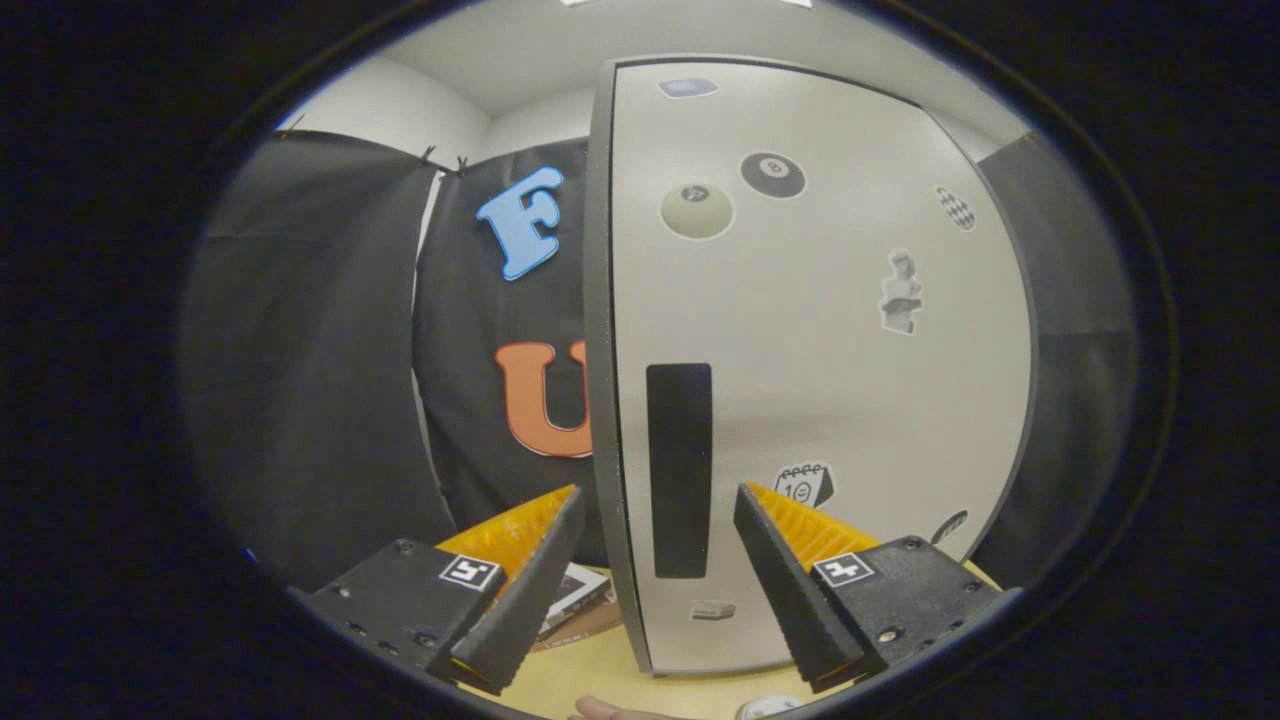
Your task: Open the shoe cabinet door, grab the shoes and put them into the shoe cabinet, then close the shoe cabinet door.
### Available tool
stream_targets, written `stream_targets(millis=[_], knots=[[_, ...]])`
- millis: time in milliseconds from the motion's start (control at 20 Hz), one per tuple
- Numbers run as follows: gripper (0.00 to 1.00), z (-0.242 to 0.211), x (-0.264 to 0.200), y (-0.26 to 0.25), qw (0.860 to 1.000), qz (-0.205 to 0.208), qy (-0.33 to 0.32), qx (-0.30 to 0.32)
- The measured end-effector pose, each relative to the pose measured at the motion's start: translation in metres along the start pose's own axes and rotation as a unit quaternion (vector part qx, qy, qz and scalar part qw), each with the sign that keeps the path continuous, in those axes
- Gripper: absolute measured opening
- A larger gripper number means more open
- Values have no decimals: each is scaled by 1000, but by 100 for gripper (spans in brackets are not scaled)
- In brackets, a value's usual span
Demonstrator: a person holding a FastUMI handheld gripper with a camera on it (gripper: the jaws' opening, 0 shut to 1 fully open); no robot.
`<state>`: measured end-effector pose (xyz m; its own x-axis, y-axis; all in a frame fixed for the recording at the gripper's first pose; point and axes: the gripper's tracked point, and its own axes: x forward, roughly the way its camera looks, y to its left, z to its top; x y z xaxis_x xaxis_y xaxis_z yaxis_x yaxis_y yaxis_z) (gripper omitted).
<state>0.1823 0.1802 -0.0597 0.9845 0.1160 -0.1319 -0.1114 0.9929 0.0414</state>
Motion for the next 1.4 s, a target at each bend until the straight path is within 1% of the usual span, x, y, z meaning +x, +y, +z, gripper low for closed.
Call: stream_targets(millis=[50, 150, 200, 250, 300, 350, 400, 450, 500, 550, 600, 700, 850, 1000, 1200, 1400], knots=[[99, 4, 4, -1, 1000, -5, -7, -2], [95, 7, 10, -6, 1000, -20, -17, -5], [90, 6, 13, -7, 1000, -22, -13, 0], [88, 5, 15, -7, 1000, -19, -8, 5], [80, 4, 17, -10, 1000, -22, -4, 10], [74, 4, 19, -15, 1000, -26, -3, 13], [64, 6, 22, -18, 1000, -23, -6, 14], [60, 5, 24, -19, 1000, -18, -4, 18], [58, 4, 23, -18, 1000, -4, 3, 24], [52, 6, 23, -15, 1000, 8, 2, 29], [47, 4, 24, -14, 1000, 18, 6, 19], [35, 5, 21, -15, 1000, 13, -1, 19], [31, 3, 14, -16, 1000, -12, -8, 4], [30, 3, -1, -17, 1000, -18, -6, 7], [30, 3, -29, -17, 1000, -4, -13, -6], [29, 3, -57, -23, 1000, 28, -3, 1]])
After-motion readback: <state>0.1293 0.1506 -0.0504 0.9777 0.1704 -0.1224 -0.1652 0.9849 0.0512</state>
